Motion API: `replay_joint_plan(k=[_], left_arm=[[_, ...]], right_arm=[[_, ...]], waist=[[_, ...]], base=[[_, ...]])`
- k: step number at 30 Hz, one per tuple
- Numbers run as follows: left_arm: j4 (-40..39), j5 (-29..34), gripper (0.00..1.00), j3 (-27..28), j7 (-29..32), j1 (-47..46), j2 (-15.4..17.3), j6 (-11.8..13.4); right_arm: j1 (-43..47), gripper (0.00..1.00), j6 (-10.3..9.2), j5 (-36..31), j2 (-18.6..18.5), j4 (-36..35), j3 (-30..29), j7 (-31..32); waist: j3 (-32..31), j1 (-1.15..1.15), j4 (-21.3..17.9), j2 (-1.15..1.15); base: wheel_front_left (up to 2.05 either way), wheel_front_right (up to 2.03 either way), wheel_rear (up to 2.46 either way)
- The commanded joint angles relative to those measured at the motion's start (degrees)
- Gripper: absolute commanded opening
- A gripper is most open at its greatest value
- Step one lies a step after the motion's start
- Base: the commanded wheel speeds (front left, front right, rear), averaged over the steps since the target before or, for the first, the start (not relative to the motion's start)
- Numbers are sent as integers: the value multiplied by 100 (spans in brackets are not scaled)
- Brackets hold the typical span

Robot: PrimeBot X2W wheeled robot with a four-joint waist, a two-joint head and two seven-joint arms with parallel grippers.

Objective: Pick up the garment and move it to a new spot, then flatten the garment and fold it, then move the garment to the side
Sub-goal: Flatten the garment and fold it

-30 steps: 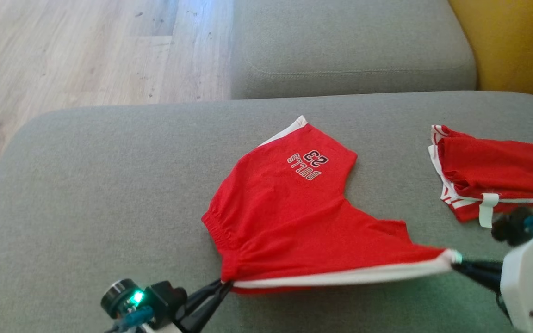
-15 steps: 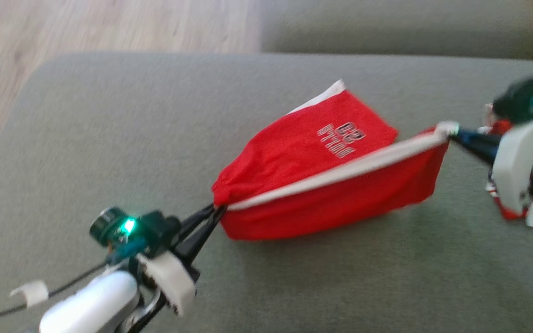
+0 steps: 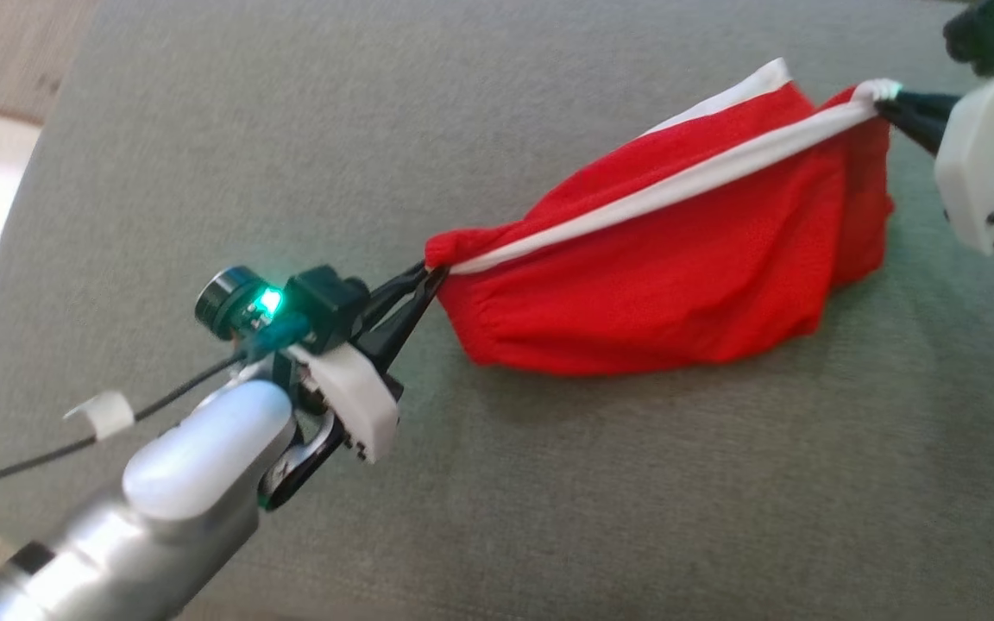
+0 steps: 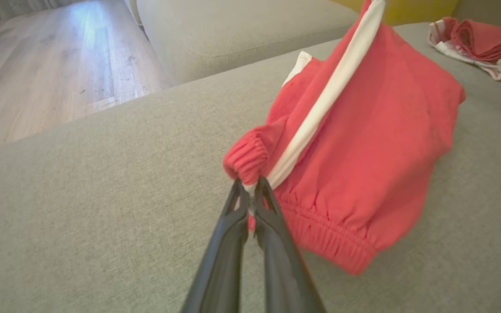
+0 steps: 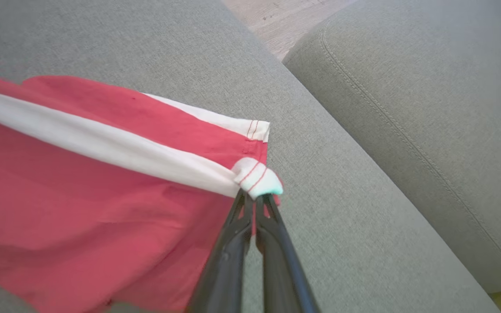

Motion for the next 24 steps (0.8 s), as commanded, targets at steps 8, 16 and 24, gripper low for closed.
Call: replay_joint_plan(k=[8,16,24], left_arm=[[699,50,0,204,-232,-663,-300,-244],[1186,73,0,85,-391,-897,-625,-397],[1536,67,100,18,-539,-1025,-773,-472]], right_arm=[[-634,0,-5,-45,51,509,252,-18],[-789,0,-5,-131,89,672,336,0],[-849,100,-5,-228,237,924,346,-317]], waist=[[497,-2,435,0],[666,-2,521,0],[743,-2,514,0]], base=[[0,0,0],[0,0,0],[0,0,0]])
